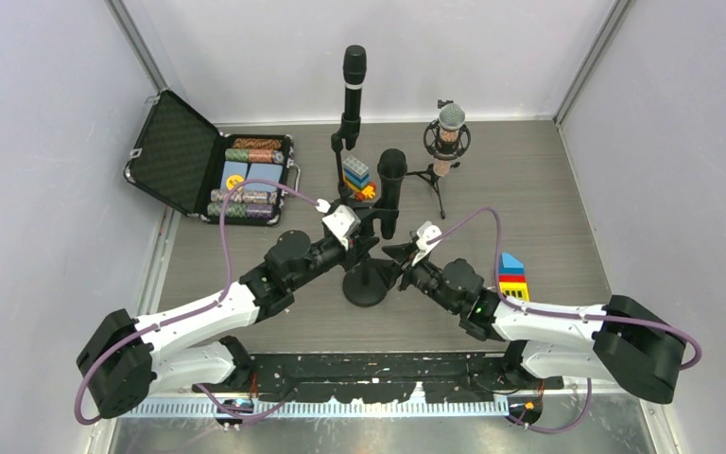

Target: Remove the microphone from the stand

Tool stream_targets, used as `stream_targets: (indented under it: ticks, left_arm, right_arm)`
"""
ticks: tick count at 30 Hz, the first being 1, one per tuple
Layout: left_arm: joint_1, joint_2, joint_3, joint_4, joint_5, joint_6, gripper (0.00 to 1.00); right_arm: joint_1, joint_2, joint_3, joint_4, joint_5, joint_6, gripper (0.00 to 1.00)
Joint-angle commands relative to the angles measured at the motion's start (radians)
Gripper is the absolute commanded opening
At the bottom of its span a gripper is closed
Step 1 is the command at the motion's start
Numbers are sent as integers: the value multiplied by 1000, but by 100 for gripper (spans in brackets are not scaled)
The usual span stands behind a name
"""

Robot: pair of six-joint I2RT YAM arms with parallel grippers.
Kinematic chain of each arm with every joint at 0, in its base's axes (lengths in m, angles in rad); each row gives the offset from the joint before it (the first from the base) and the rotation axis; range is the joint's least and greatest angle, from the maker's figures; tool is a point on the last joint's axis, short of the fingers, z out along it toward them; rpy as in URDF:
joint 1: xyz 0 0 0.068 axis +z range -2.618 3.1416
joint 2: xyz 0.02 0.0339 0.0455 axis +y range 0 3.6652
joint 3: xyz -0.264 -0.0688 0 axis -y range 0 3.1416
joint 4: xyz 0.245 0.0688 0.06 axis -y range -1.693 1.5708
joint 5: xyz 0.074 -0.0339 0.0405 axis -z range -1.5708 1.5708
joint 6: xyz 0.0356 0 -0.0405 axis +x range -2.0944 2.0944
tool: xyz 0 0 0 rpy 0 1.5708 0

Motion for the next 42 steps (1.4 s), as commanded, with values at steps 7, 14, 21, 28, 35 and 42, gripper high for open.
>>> stream_targets:
  ticks: [7, 14, 21, 28, 35, 42]
  left_arm:
    - [7, 2, 0, 116, 14, -11, 0]
    - [7, -9, -11, 107, -1, -26, 0]
    - [8, -15, -10, 85, -15, -23, 0]
    - [8, -7, -10, 92, -6, -24, 0]
    - [8, -15, -23, 118, -35, -39, 0]
    - [8, -23, -32, 119, -96, -54, 0]
  right_arm:
    - [-30, 108, 38, 3, -232, -35, 50]
    - [-38, 253, 50, 224, -161, -67, 48]
    - [-45, 309, 55, 322, -146, -47, 47]
    - [-47, 329, 67, 344, -123, -15, 25]
    - [-39, 379, 72, 384, 50, 63, 1]
    - [122, 391, 130, 397, 664, 44, 1]
